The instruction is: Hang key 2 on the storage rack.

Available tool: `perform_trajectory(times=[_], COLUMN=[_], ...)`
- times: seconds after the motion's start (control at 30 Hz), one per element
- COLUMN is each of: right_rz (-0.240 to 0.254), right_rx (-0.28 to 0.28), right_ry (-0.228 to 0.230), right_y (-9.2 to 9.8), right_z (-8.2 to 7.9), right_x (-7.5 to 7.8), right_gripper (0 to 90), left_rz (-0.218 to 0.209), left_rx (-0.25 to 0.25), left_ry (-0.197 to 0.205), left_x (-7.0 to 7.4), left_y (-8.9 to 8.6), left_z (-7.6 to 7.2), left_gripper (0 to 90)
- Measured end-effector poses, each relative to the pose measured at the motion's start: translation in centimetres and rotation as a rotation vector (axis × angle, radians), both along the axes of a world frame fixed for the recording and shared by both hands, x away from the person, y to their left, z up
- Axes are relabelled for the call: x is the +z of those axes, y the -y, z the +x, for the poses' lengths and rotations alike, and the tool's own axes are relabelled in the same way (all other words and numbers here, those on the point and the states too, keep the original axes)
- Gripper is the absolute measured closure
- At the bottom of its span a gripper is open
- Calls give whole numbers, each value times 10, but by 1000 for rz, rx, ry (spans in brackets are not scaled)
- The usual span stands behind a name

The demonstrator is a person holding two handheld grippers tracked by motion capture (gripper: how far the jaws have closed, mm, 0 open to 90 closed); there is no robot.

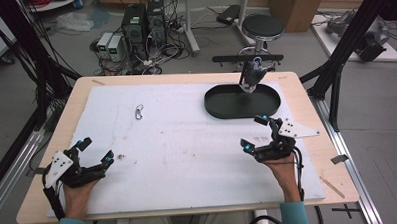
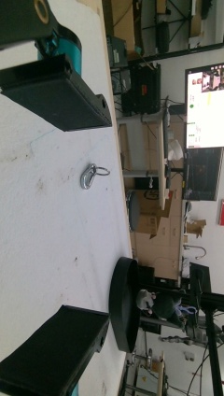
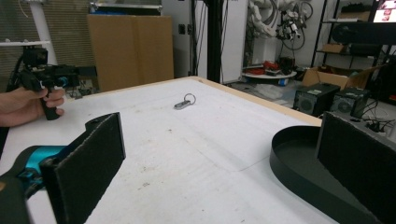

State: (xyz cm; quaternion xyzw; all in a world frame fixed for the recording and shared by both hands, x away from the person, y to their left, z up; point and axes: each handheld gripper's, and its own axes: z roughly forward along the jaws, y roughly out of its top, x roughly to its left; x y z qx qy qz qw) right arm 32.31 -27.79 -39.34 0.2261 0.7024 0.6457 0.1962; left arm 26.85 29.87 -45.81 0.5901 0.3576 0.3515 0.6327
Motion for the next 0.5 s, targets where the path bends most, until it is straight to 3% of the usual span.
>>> perform_trajectory(times=[0.13,0.23,0.4,0.5], right_rz=[1,5,11,0], right_rx=[7,9,18,26], right_ry=[-2,1,-3,-13], right_y=[-1,0,-2,-3], right_z=[-1,0,0,1], right_x=[0,0,-1,-1], right_gripper=[7,7,7,7], left_rz=[-19,4,-10,29], left_rx=[7,17,0,-11], left_ry=[-25,-37,-62,-83], left_x=[1,2,10,21], left_y=[-1,-2,-3,-2], left_z=[2,6,13,21], left_gripper=[70,69,69,69])
